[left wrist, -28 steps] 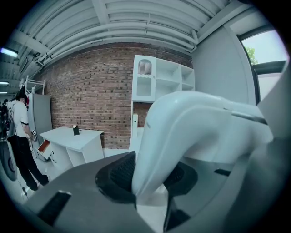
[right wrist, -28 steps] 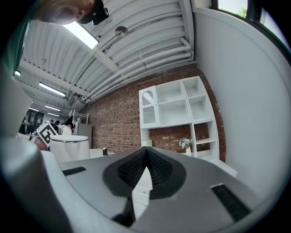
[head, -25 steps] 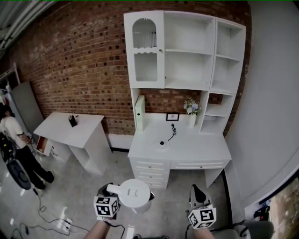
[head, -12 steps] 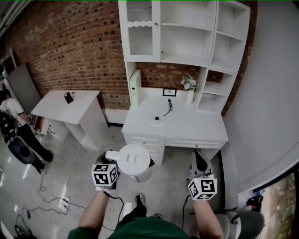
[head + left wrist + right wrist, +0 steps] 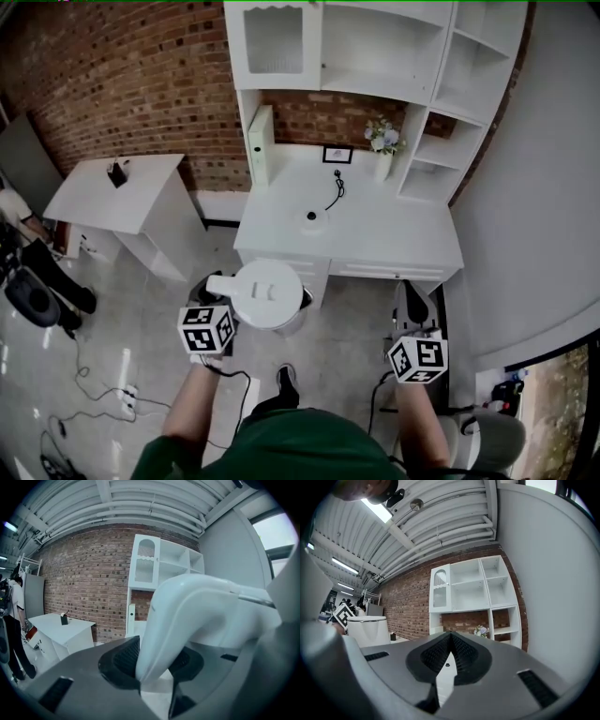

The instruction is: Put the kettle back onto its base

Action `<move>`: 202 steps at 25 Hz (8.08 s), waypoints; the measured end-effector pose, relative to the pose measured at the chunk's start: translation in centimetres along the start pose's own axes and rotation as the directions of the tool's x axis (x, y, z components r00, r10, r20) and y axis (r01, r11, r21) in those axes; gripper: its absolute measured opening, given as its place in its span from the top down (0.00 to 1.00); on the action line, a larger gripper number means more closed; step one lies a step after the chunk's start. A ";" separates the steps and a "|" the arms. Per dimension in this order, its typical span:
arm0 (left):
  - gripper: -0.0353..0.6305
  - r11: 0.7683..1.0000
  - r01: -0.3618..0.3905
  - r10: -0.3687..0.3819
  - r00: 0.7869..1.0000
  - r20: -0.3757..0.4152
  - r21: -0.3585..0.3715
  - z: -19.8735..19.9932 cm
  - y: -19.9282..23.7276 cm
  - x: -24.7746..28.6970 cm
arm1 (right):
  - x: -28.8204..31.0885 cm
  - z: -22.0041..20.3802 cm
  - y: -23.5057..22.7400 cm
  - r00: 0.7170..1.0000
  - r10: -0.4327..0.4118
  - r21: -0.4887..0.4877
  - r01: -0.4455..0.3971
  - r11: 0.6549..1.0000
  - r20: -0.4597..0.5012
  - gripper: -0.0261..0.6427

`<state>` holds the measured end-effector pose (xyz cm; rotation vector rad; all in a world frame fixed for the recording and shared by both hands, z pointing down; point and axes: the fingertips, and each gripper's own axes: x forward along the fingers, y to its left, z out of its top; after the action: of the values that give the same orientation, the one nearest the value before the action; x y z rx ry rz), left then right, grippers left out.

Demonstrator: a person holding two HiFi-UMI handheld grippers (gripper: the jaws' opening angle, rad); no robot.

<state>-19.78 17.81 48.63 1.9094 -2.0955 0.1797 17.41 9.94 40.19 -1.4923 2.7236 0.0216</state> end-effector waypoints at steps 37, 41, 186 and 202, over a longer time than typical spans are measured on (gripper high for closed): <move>0.72 0.999 -0.002 0.000 0.999 -0.042 -0.049 6.2 4.1 28.0 | 29.7 -5.6 -8.0 0.994 0.064 0.054 -0.059 0.997 -0.092 0.94; 0.72 0.997 -0.045 0.043 0.999 -0.025 -0.069 7.1 3.2 30.3 | 33.7 -6.1 -10.2 0.986 0.134 0.069 -0.128 0.989 -0.098 0.94; 0.84 0.997 0.064 -0.072 0.936 0.345 0.036 30.4 -3.7 44.1 | 52.0 6.2 -14.8 0.950 0.296 -0.048 -0.292 0.955 0.097 0.94; 0.84 0.998 0.051 -0.062 0.938 0.340 0.041 29.3 -3.7 42.3 | 50.2 6.4 -13.9 0.946 0.308 -0.061 -0.304 0.951 0.101 0.94</move>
<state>-23.12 -31.35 33.22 2.1454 -2.2553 -0.1444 2.24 -39.62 31.99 -1.0259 2.8497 0.1685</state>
